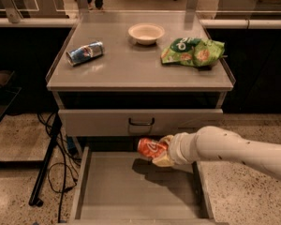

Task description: Pick coke can from middle drawer and place on counter

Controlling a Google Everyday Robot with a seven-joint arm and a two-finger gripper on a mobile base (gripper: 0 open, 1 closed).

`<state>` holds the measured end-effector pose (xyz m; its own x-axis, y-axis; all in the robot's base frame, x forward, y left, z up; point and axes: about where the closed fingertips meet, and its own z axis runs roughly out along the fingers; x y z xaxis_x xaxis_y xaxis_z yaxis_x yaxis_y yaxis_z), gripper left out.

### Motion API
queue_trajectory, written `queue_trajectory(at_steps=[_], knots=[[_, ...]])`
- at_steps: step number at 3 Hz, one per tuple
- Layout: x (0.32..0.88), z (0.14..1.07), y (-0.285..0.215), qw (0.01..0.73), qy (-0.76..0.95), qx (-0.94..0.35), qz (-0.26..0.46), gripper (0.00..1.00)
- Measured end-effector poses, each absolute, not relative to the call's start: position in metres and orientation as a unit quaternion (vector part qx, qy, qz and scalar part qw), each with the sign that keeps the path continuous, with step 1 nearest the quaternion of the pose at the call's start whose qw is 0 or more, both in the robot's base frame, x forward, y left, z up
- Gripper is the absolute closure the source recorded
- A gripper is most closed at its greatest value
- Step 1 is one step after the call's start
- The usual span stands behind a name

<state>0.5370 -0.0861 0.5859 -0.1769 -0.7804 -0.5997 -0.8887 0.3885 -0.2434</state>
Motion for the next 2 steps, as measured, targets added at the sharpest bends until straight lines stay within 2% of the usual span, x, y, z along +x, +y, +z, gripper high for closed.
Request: queue_trajectory(at_steps=[2], knots=[[0.55, 0.647, -0.082, 0.343, 0.737, -0.58, 0.051, 1.0]])
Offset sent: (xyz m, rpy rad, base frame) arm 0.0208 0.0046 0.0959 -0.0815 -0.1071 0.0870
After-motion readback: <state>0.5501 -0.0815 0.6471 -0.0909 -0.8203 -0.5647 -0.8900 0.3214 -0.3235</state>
